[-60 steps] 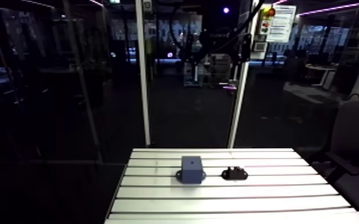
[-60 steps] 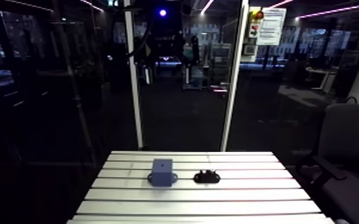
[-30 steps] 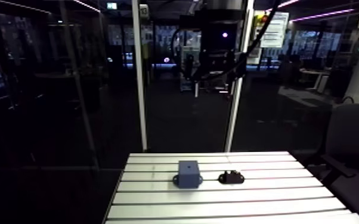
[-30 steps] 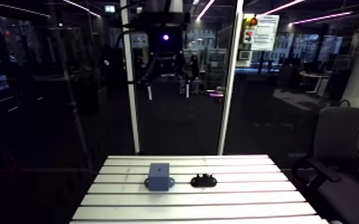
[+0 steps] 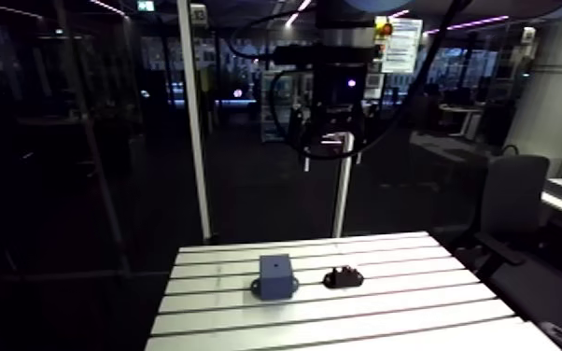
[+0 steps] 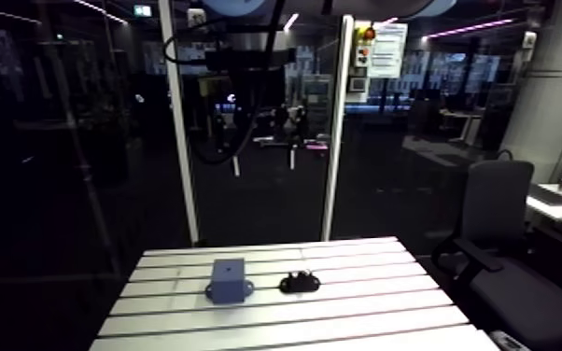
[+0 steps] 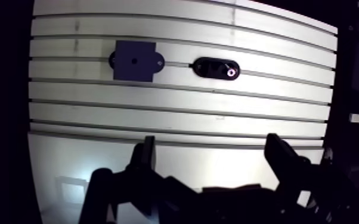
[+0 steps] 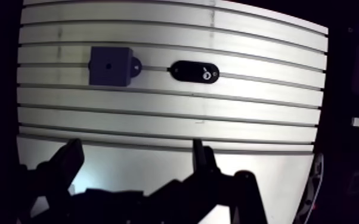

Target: Pick up the M10 bolt and insert it into the hole until fully seated.

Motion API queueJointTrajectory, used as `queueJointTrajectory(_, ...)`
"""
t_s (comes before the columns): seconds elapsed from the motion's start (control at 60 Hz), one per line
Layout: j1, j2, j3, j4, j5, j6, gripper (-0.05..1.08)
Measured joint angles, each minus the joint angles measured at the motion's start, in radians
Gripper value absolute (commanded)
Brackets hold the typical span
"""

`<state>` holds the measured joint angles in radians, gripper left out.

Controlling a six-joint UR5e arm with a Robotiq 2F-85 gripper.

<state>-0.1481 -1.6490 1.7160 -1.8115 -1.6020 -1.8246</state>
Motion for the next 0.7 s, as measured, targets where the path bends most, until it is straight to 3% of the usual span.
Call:
queueJointTrajectory(0.25, -0.057, 0.007, 0.043, -0.056, 0.002, -0.021, 0.01)
queueJointTrajectory(0.7, -0.086, 0.035, 0.141, -0.194, 0.011, -0.024, 0.01)
